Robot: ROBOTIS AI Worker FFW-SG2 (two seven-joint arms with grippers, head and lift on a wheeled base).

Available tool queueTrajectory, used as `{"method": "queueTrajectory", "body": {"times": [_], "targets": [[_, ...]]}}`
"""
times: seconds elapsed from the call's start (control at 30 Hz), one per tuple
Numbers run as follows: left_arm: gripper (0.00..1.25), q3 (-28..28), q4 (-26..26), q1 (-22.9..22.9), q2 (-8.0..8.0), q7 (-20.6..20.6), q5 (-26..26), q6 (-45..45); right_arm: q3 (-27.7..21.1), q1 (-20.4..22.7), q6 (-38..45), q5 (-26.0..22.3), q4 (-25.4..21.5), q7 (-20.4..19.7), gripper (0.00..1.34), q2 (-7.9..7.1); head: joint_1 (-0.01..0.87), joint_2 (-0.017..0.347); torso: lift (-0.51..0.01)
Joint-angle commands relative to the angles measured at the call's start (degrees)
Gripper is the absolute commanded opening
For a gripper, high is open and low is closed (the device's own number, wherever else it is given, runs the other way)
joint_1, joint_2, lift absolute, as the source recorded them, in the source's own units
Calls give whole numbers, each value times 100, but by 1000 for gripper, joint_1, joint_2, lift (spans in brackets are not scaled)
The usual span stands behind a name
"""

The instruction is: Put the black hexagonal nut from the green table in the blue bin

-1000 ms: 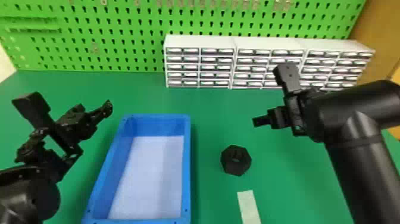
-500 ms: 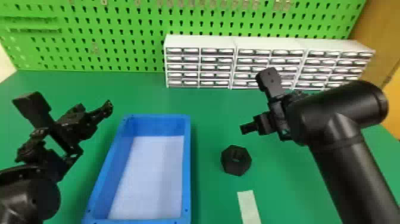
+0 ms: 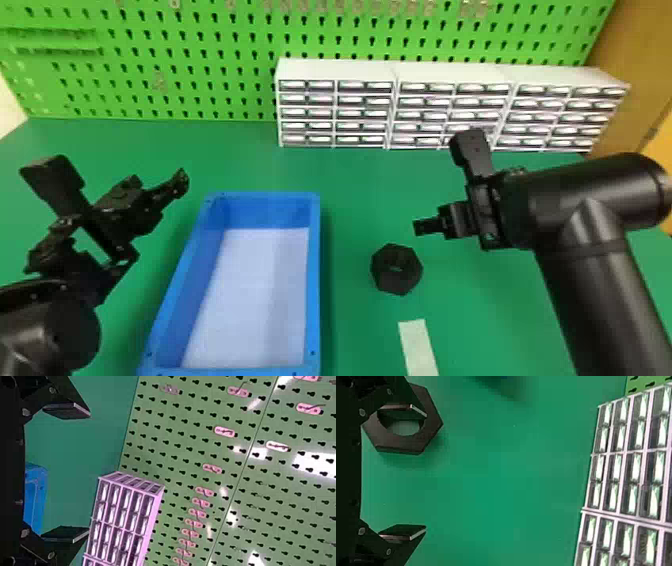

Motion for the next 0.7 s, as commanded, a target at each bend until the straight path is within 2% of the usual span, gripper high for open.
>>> {"method": "queueTrajectory", "body": {"times": [0.0,0.3,0.67], "targets": [[1011,0,0,0,-8,0,2,0,-170,62,19,-35,-18,0,1057,24,692,9,-97],[1011,-9,0,0,-8,0,2,0,-231,106,-8,27,-18,0,1057,50,692,9,-97],[1009,-18,0,-9,-8,0,2,0,-38,106,72,27,-36,0,1062,103,692,9,-97]]}}
